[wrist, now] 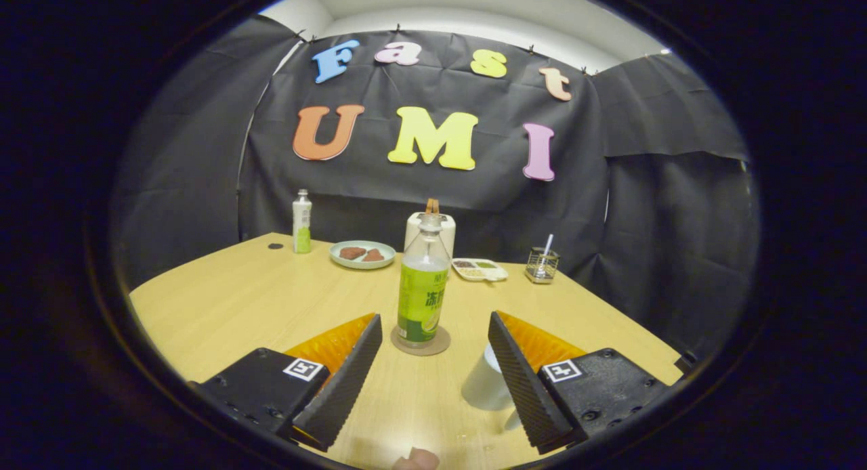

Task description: Take the bottle from table, then pour the juice into the cup, finally place the bottle on the coaster

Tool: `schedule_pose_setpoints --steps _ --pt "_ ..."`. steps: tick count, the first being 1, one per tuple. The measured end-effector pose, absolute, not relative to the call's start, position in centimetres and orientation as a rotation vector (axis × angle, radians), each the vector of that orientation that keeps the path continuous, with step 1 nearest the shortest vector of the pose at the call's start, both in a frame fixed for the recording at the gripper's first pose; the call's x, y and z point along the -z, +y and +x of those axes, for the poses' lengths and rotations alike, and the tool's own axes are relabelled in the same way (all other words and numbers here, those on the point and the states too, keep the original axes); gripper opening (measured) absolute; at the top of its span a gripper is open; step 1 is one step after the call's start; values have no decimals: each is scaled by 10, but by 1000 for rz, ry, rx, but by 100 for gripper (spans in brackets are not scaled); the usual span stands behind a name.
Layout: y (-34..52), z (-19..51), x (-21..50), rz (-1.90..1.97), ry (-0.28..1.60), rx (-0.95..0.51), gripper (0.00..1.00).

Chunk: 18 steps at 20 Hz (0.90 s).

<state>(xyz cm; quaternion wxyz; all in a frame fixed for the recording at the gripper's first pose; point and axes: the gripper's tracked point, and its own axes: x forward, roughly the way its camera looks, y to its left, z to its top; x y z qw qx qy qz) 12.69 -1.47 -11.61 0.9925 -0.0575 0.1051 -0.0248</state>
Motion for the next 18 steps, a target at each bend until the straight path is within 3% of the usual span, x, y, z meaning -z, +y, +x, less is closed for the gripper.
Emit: schedule_pose_setpoints --steps 7,18 --pt "-32 67 103 -66 213 46 100" --pt "-38 -11 25 -19 135 51 100"
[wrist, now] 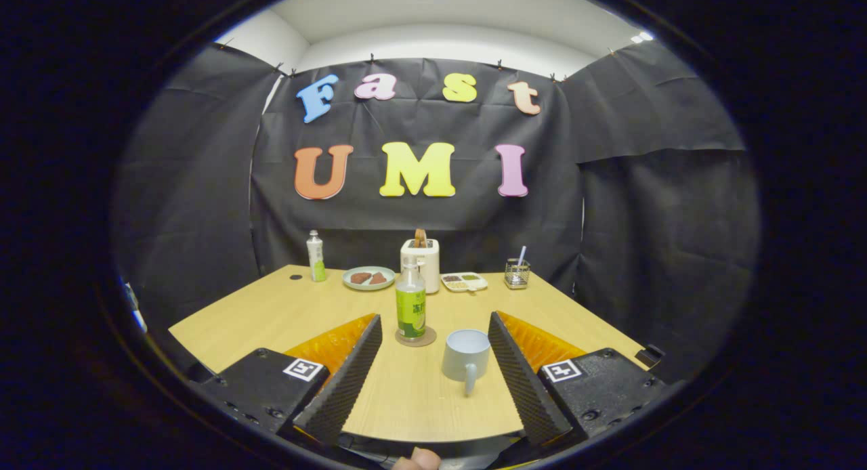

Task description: Take the bottle from table, then pour the juice into the cup, finally place the bottle on the coaster

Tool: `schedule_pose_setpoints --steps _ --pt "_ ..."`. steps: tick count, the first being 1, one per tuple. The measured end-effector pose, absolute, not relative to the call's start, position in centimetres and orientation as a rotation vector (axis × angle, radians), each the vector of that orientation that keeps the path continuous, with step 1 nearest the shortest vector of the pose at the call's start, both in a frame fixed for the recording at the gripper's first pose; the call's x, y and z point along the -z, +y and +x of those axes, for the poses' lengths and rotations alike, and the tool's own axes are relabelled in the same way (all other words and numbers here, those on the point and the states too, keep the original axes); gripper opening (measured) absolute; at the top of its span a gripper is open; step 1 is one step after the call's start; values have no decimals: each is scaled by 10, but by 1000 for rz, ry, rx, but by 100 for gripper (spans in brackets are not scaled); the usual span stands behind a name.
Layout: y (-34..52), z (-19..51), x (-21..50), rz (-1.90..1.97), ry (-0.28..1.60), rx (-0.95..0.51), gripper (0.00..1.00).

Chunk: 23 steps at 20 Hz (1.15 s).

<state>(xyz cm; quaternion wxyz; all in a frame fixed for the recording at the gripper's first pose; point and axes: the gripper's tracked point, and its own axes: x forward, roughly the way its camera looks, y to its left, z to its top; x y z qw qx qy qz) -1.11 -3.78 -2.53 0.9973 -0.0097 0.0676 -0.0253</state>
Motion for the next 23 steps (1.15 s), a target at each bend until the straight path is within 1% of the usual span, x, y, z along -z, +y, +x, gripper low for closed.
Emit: schedule_pose_setpoints --steps 14,23 --pt "-41 -62 -12 -53 44 45 100" --pt "-54 -63 -10 -20 46 64 100"
